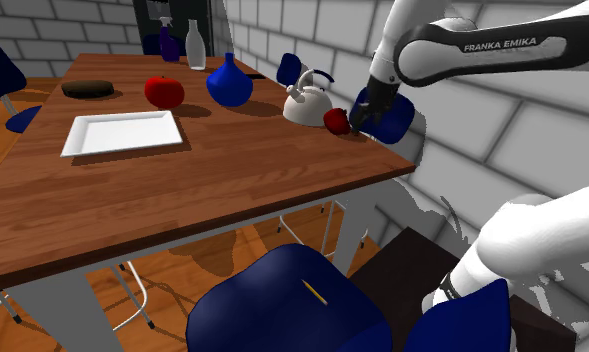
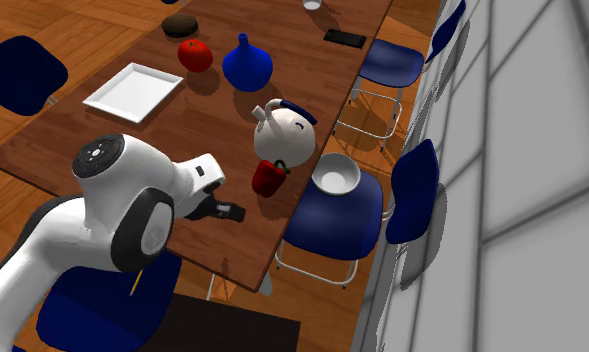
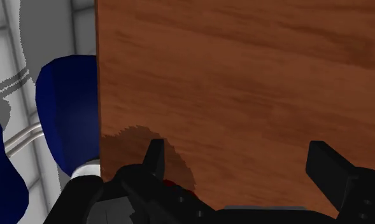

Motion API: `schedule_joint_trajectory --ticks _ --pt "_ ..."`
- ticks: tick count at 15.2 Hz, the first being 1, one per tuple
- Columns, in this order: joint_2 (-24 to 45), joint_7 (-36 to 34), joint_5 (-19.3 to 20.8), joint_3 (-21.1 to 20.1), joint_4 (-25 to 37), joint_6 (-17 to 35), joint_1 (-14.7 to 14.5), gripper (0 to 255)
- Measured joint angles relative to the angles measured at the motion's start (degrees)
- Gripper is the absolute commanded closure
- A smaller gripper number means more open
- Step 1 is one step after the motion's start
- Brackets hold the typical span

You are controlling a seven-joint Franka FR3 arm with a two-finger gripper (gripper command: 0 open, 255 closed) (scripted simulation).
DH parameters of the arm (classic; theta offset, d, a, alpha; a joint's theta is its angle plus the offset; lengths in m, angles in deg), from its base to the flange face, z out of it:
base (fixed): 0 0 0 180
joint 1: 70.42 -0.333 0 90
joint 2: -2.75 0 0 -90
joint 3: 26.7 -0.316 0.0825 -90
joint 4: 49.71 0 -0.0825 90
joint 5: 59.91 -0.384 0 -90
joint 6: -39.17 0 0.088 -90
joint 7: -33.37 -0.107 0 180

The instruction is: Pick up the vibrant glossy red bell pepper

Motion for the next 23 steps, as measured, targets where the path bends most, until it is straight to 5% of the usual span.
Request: schedule_joint_trajectory --ticks 9,17,18,23 --pt "14.5 -16.8 16.6 -8.0 7.1 14.6 9.7 0" --pt "17.2 -22.0 21.2 -9.1 3.9 20.5 11.5 0" --pt "17.3 -22.2 21.4 -9.2 3.7 20.8 11.6 255" --pt "17.4 -22.4 21.6 -9.2 3.6 21.2 11.7 255"
